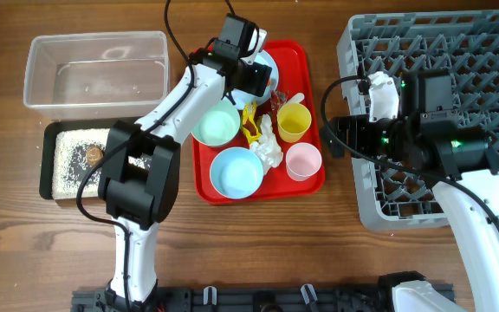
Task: Sort waste into correct bins and load items into the dishwasher rack
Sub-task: 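Reach the left gripper to the carrot on the white plate and grasp it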
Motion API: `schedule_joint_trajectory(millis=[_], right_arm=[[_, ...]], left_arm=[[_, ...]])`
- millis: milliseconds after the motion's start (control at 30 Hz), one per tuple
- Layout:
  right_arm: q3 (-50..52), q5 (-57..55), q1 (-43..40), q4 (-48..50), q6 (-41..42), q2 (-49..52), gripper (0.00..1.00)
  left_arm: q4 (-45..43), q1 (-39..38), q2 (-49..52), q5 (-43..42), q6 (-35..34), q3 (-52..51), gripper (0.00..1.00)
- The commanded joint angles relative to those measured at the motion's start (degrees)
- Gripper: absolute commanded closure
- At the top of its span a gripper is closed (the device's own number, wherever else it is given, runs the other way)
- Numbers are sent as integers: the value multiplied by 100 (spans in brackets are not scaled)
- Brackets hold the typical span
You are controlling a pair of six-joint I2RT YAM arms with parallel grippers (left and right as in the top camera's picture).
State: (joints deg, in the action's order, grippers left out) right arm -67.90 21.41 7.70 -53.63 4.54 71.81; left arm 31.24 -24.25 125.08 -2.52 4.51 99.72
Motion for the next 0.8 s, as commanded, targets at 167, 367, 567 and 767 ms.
schedule_joint_trajectory(millis=[167,367,567,767], right_arm=[[26,105,9,-7,57,46,0],[26,105,9,-7,57,46,0],[26,103,9,0,55,46,0],[26,105,9,2,57,46,0]], left_arm=[[-20,286,444,-291,741,42,19],[-245,273,774,-348,879,42,19],[-275,273,1060,-369,879,42,21],[-280,271,1097,-560,879,42,30]])
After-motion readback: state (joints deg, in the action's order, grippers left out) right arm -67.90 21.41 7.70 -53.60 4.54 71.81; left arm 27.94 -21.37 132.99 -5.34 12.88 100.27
